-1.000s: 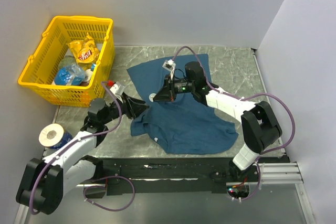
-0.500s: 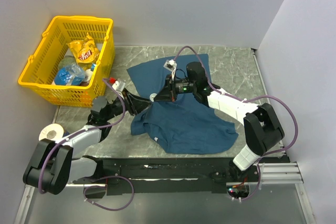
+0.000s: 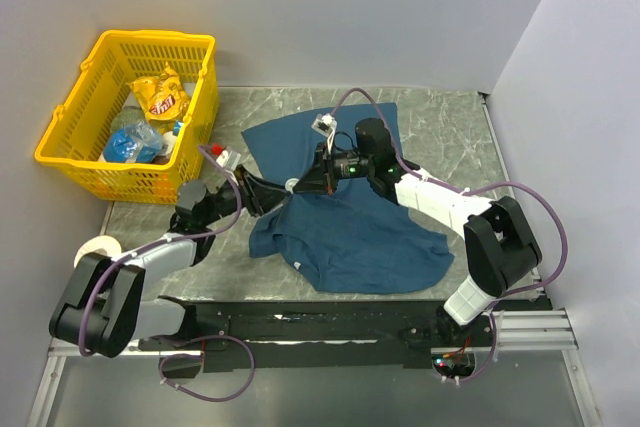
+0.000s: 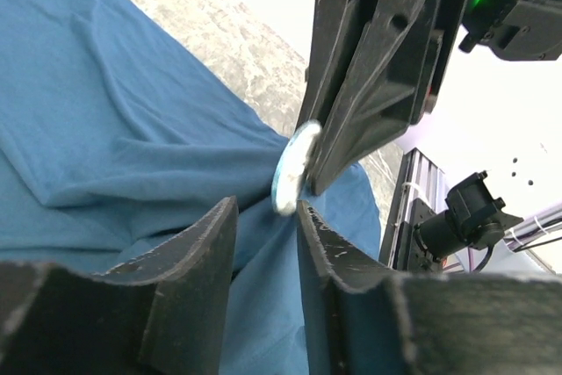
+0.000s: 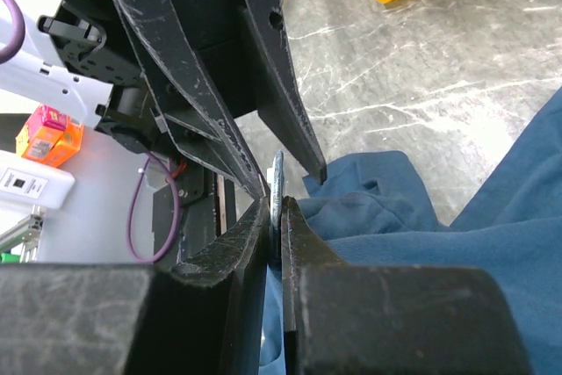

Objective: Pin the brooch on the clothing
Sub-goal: Pin the brooch to the clothes.

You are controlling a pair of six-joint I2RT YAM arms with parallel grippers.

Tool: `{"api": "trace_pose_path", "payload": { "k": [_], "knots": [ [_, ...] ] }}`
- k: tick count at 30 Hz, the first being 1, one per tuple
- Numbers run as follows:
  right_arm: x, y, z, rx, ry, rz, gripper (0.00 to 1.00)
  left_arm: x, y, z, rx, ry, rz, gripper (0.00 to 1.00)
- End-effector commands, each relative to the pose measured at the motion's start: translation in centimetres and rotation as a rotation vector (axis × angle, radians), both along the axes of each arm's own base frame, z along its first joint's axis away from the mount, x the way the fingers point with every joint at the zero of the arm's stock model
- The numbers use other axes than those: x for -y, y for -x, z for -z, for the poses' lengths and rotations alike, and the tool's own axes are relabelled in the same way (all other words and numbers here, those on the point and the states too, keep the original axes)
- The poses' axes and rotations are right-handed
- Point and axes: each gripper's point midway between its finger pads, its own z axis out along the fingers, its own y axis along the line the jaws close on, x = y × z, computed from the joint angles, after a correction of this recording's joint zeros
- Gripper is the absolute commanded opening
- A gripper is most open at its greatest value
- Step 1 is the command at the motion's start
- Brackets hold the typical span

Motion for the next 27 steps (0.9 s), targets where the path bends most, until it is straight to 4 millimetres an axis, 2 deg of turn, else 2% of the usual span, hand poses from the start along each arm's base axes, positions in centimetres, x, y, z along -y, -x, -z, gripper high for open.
{"api": "trace_pose_path", "payload": {
  "k": [1,2,5,8,13,14,17,18,21,25,26,27],
  "knots": [
    [0.3,0.2,-2.9,0.086,-0.059,-0.002,0.00,0.4,-0.5,-3.6,0.120,0.039,0.024,0.39],
    [0.3,0.2,-2.9,0.083,-0.059,-0.005,0.00,0.5,-0.7,-3.9,0.128,0.037,0.025,0.39],
    [0.3,0.2,-2.8,0.081,-0.059,-0.003,0.00,0.7,-0.8,-3.6,0.119,0.030,0.046,0.15],
    [0.3,0.2,-2.9,0.086,-0.059,0.001,0.00,0.9,-0.6,-3.4,0.105,0.038,0.061,0.01],
    [0.2,0.2,-3.3,0.092,-0.066,-0.003,0.00,0.7,-0.4,-3.4,0.111,0.028,0.054,0.01],
    [0.3,0.1,-3.2,0.089,-0.065,0.002,0.00,0.8,-0.3,-3.2,0.102,0.023,0.057,0.06],
    [0.3,0.2,-3.4,0.092,-0.071,0.003,0.00,0.7,-0.2,-3.1,0.094,0.016,0.056,0.32],
    [0.2,0.2,-3.4,0.093,-0.073,0.002,0.00,0.7,-0.1,-3.0,0.096,0.017,0.056,0.33],
    [0.2,0.2,-3.6,0.094,-0.076,0.002,0.00,0.7,0.1,-2.7,0.089,0.017,0.061,0.30],
    [0.2,0.2,-3.6,0.095,-0.077,0.002,0.00,0.8,0.2,-2.6,0.088,0.022,0.070,0.18],
    [0.3,0.2,-3.6,0.091,-0.077,0.001,0.00,0.8,0.2,-2.5,0.086,0.022,0.073,0.09],
    [0.2,0.2,-3.5,0.091,-0.076,0.001,0.00,0.9,0.2,-2.5,0.086,0.022,0.081,0.04]
  ]
}}
